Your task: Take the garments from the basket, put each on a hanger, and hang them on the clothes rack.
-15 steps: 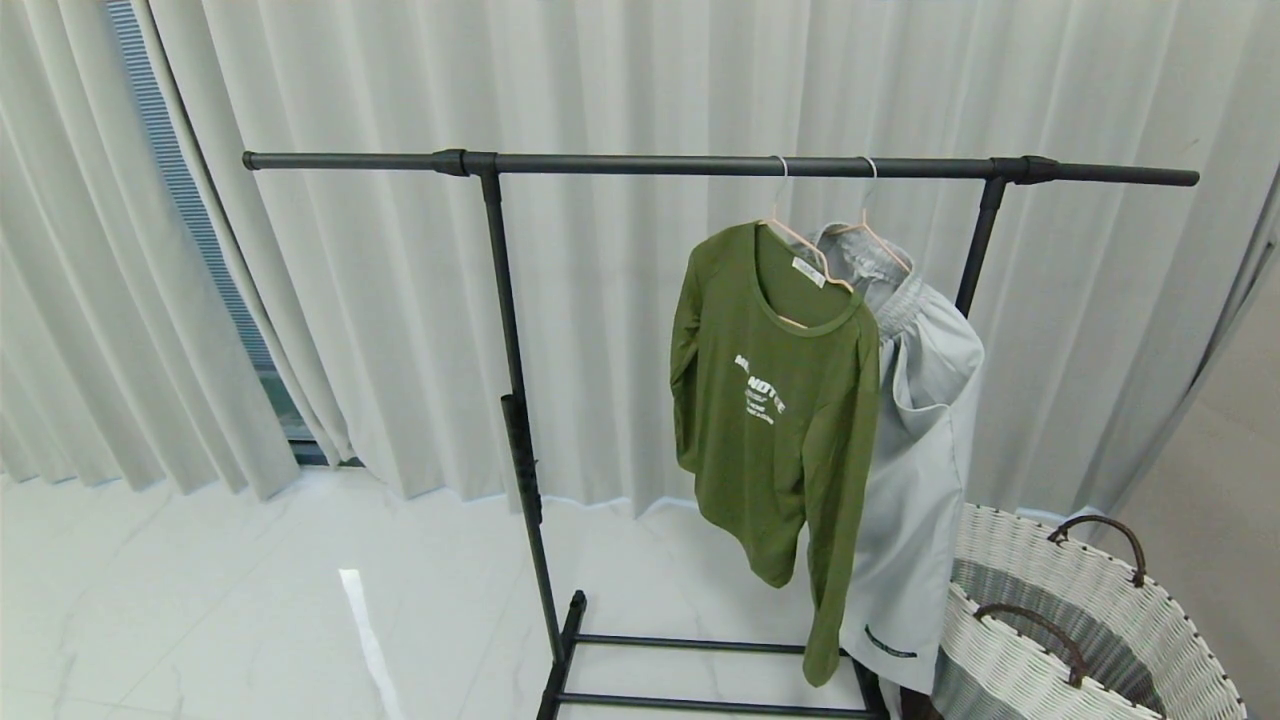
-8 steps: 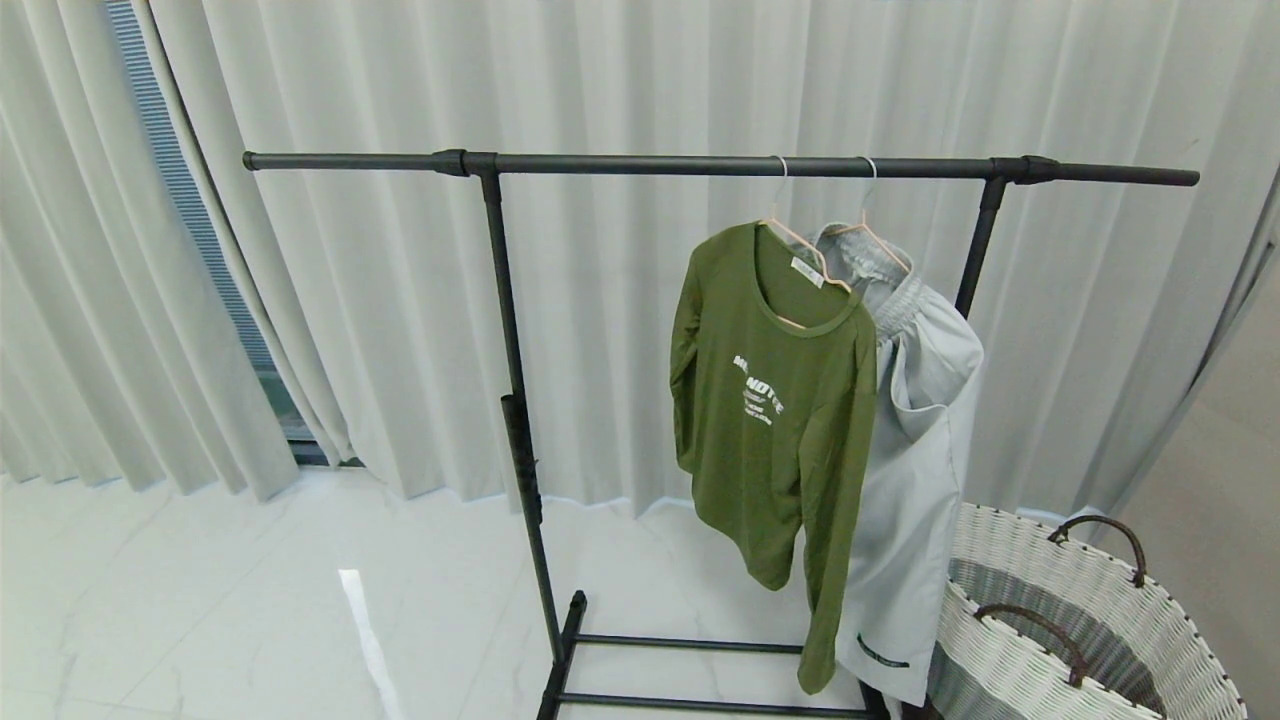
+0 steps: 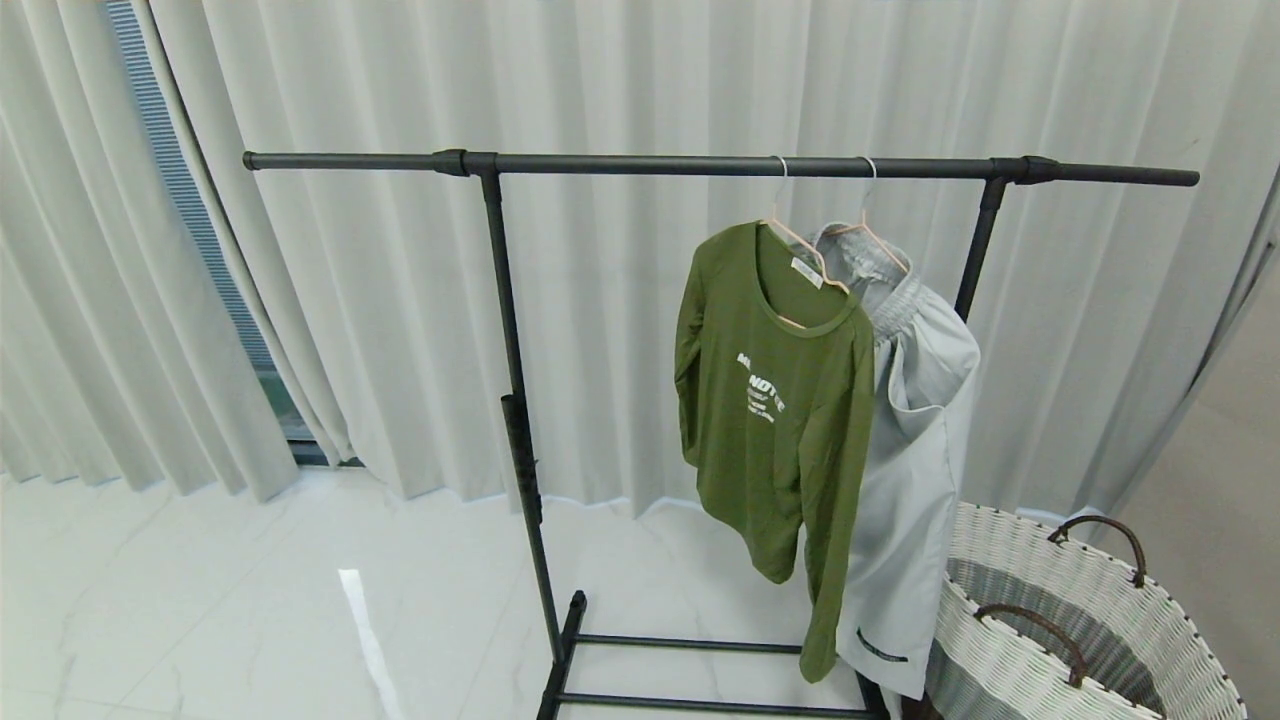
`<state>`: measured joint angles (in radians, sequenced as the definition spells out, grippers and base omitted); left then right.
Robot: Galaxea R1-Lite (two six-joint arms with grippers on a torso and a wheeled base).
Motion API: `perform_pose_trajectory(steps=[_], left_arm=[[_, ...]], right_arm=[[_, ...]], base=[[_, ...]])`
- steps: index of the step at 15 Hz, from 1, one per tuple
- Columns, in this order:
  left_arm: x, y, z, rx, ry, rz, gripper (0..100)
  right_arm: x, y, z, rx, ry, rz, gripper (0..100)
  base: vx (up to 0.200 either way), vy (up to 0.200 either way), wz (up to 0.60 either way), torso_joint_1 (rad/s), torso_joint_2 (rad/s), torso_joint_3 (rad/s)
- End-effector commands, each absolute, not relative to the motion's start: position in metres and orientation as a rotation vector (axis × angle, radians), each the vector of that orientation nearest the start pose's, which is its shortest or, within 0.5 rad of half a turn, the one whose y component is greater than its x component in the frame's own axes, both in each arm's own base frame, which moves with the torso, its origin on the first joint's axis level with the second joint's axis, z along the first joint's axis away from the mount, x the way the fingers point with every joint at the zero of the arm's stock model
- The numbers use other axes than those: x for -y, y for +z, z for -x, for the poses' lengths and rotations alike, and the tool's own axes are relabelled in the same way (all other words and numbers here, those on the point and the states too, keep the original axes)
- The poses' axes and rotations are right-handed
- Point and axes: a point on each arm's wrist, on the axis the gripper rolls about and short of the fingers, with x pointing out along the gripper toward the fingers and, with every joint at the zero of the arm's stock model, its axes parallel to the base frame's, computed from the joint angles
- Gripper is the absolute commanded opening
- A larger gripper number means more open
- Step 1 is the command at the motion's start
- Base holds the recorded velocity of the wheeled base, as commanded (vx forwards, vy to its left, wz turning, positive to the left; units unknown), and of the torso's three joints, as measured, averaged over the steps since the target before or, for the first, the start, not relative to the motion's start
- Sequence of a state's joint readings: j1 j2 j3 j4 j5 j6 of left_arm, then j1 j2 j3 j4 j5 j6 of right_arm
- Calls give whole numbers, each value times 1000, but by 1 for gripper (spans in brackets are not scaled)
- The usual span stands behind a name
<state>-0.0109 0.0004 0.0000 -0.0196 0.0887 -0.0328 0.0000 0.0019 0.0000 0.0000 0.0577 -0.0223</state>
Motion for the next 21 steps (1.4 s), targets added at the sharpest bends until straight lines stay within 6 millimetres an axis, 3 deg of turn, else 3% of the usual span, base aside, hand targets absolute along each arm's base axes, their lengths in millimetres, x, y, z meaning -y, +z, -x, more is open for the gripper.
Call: perform_pose_trajectory(steps=[1,21], left_arm=[[-2,78,23,21,78,35,100],[-2,78,23,23,78,35,100]], right_arm=[[-1,75,23,1,58,23,100],[-1,75,23,1,58,23,100]], base=[[0,0,0,0,0,0],[0,0,0,0,0,0]])
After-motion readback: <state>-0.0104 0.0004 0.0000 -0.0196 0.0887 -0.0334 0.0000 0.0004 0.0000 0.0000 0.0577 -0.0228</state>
